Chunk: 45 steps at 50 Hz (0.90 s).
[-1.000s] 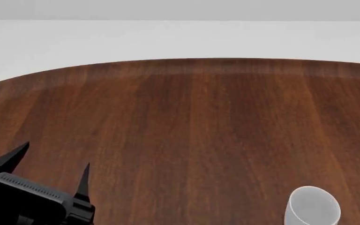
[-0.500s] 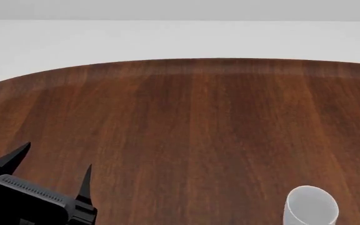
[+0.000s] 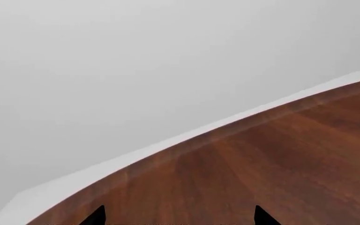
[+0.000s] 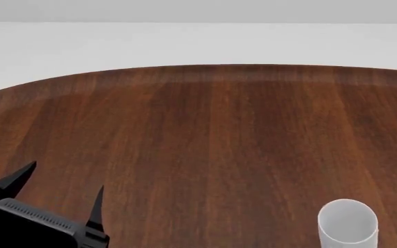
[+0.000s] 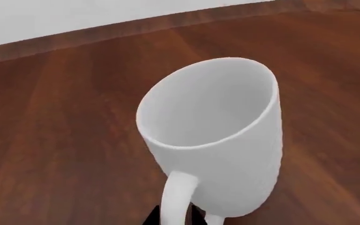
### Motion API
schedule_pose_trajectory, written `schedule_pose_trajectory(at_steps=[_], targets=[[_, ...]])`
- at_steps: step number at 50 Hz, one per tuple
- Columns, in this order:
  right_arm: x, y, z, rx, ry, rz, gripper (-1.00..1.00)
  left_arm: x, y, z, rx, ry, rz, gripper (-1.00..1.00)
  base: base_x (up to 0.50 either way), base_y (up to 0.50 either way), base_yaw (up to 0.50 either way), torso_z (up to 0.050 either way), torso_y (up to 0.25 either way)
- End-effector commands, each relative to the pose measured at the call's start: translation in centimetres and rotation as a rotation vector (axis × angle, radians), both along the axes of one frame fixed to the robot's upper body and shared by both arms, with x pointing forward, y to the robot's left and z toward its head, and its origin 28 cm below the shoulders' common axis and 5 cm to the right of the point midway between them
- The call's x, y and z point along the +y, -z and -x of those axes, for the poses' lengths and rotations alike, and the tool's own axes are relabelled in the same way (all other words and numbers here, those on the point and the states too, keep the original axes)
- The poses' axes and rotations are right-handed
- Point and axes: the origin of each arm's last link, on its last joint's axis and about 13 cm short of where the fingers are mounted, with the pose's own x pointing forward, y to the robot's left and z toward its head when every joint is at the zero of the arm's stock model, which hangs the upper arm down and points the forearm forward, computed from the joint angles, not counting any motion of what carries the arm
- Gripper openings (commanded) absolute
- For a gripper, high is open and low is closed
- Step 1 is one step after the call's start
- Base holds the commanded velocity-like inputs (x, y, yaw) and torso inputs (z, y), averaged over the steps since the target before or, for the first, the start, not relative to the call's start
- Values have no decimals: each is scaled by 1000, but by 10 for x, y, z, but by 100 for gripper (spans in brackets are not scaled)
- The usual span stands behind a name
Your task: Put the white mug on the plate.
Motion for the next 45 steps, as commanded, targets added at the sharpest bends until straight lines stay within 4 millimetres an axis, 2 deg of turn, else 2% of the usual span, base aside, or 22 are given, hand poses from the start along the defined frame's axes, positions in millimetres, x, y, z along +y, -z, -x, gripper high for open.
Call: schedule_pose_trajectory(at_steps=[1,6,22,45], targets=[[-3,-44,29,-105,27,133,-100,1,4,-7,8,-3,11,100,0,0,0,0,0],[-3,-63,46,-149,59,154,-100,1,4,-9,5,1,17,100,0,0,0,0,0],[4,-84,85,-194,83,181,-100,1,3,-14,1,5,23,100,0,0,0,0,0],[11,-81,121,-184,156,177,-100,1,0,-29,-12,13,26,100,0,0,0,0,0]])
